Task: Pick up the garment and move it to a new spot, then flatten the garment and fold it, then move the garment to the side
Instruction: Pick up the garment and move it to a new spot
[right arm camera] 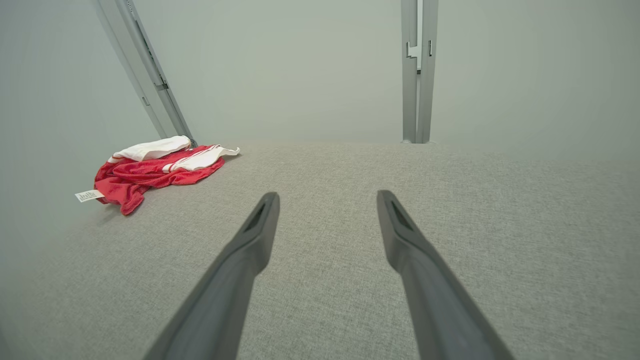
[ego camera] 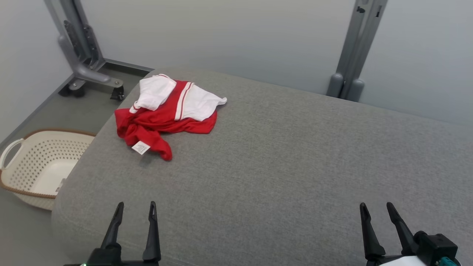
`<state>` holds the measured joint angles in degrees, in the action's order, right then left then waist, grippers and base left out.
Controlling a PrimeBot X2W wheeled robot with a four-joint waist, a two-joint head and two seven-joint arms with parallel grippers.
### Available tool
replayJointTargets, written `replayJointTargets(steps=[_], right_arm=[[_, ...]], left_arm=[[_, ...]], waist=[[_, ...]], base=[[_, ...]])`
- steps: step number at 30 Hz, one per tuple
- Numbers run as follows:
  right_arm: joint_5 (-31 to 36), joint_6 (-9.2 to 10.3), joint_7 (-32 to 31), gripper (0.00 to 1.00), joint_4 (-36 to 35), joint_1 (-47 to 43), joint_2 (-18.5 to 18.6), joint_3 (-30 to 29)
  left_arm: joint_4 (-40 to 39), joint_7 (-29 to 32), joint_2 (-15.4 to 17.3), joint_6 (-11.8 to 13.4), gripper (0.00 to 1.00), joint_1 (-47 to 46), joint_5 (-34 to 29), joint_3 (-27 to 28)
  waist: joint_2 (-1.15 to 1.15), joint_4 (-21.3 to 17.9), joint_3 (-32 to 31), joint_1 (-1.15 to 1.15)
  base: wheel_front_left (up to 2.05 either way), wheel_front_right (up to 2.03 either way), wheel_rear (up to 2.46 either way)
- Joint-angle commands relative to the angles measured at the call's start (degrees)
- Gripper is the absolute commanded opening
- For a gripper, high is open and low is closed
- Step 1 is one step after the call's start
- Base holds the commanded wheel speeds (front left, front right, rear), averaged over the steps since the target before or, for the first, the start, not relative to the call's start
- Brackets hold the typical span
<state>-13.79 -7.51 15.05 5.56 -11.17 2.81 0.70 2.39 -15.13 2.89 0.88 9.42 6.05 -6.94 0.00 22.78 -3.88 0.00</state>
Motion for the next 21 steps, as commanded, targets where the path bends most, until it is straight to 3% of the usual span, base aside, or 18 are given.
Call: replayJointTargets(steps=[1,13,16,21], right_arm=[[0.60,0.04,0.18,1.00,0.02,1.16,0.14,0.17],[2.54,0.03,0.18,1.00,2.01,5.82,0.18,3.44],[2.57,0.03,0.18,1.00,1.75,5.62,0.18,3.30],[4.28,0.03,0.18,1.00,0.91,4.34,0.18,1.07]], left_arm=[[-0.41,-0.02,0.05,-0.06,1.00,-0.80,0.06,0.64],[-3.21,-0.01,0.04,1.61,1.00,-0.93,1.30,3.06],[-2.84,-0.02,0.04,0.96,1.00,-1.78,0.56,3.19],[-1.21,-0.02,0.72,-2.22,1.00,-6.81,-1.67,3.41]], waist=[[0.00,4.36,1.08,0.00],[0.00,6.56,4.17,0.00],[0.00,6.85,4.63,0.00],[0.00,7.70,7.03,0.00]], base=[[0.00,0.00,0.00],[0.00,0.00,0.00],[0.00,0.00,0.00],[0.00,0.00,0.00]])
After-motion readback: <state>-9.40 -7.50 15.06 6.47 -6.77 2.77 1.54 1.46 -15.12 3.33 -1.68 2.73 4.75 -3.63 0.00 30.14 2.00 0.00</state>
